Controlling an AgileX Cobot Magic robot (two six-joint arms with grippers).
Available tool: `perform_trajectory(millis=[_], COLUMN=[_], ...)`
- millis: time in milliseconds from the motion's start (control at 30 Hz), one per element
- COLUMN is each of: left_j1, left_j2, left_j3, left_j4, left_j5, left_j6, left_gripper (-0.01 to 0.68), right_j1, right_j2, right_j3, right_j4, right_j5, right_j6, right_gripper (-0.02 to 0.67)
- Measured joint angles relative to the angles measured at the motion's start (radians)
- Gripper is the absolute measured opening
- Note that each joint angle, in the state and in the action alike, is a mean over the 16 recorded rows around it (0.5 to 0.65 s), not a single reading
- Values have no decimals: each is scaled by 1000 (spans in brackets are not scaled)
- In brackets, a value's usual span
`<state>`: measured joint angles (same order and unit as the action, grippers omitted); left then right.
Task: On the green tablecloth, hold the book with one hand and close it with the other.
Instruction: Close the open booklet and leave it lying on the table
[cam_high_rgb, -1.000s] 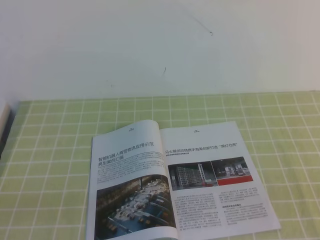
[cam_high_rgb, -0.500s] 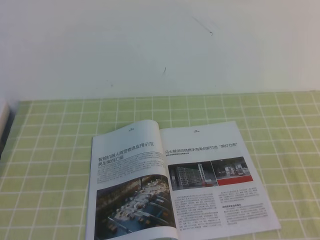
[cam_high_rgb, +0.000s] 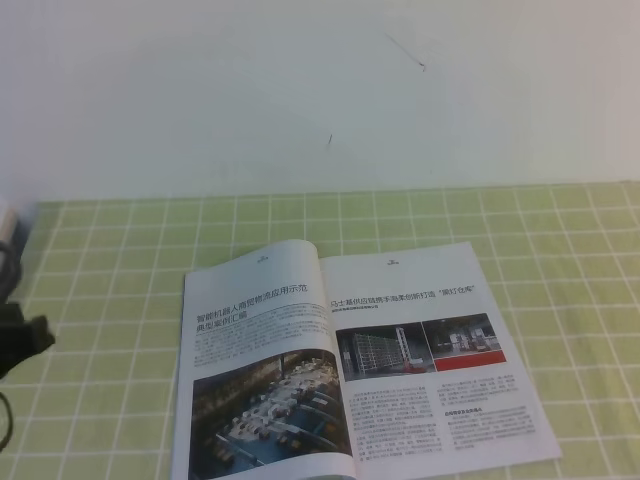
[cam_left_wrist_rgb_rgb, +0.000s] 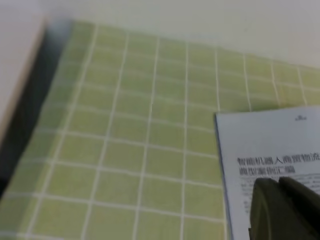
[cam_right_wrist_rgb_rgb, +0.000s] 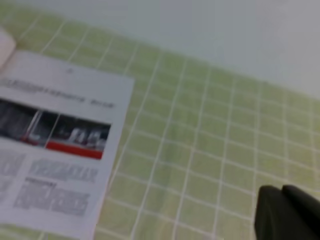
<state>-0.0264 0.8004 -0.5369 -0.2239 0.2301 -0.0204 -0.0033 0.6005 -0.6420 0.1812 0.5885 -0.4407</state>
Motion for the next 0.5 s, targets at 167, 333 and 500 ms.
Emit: perform_trajectory(millis=[167,333,500], left_j1=[-49,-151,-286], left_j2=[185,334,466], left_j3=[-56,-129,-224], left_j4=[-123,-190,-174], left_j5=[69,131,212], left_j6=[112,242,309], left_gripper=[-3,-3,-3], right_j1=[2,24,81], right_j2=[177,346,508], right_j3=[-37,-61,-85], right_j4=[181,345,458], right_j5=[64,78,43], right_j6=[-229,-435,-591], right_gripper=[-4,-4,-4])
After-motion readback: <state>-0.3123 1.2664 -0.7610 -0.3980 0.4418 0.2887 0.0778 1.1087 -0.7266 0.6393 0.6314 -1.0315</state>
